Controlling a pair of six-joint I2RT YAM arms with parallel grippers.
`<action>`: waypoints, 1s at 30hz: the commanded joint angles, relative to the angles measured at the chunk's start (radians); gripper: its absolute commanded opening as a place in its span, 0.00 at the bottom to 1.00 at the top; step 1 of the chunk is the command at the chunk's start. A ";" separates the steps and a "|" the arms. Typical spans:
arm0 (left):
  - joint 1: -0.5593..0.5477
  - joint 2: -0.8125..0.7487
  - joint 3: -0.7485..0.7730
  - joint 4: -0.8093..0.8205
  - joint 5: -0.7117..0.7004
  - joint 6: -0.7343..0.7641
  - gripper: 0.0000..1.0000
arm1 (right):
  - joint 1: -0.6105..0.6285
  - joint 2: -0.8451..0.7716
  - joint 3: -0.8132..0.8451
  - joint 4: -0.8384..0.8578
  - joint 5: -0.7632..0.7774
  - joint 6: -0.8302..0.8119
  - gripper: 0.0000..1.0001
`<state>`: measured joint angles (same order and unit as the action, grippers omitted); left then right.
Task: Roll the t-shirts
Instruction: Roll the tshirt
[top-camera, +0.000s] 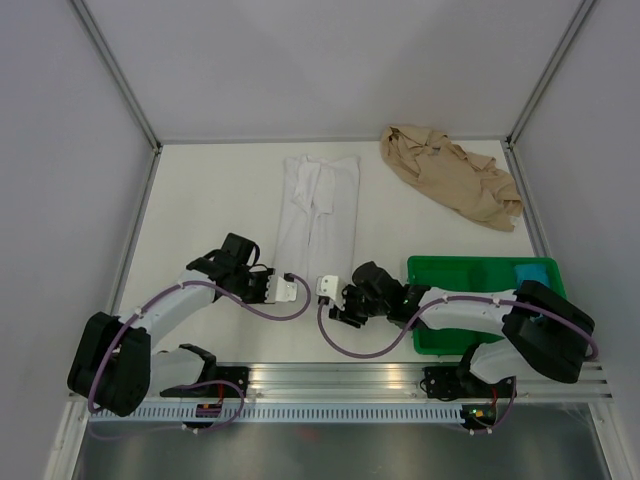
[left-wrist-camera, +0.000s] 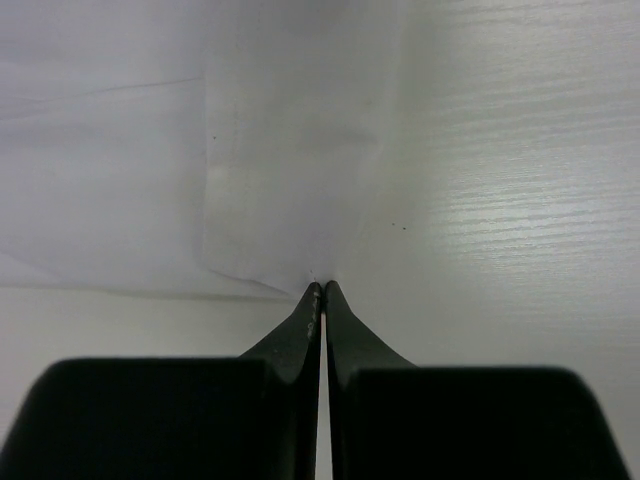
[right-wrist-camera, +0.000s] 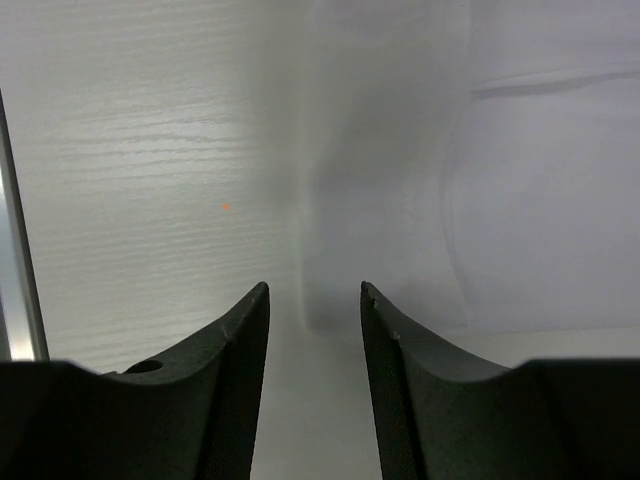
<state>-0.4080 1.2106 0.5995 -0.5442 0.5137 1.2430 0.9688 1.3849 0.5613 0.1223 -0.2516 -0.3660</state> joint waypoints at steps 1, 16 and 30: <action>0.001 -0.006 0.022 -0.010 0.028 -0.051 0.02 | 0.053 0.057 0.009 0.040 0.029 -0.074 0.48; 0.018 -0.011 0.034 -0.034 0.034 -0.077 0.02 | 0.107 0.131 0.109 -0.039 0.147 -0.037 0.46; 0.041 -0.016 0.048 -0.098 0.069 -0.091 0.02 | 0.108 0.158 0.164 -0.194 0.173 -0.074 0.05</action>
<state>-0.3775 1.2106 0.6090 -0.5961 0.5339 1.1908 1.0714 1.5639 0.7193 -0.0357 -0.0704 -0.4427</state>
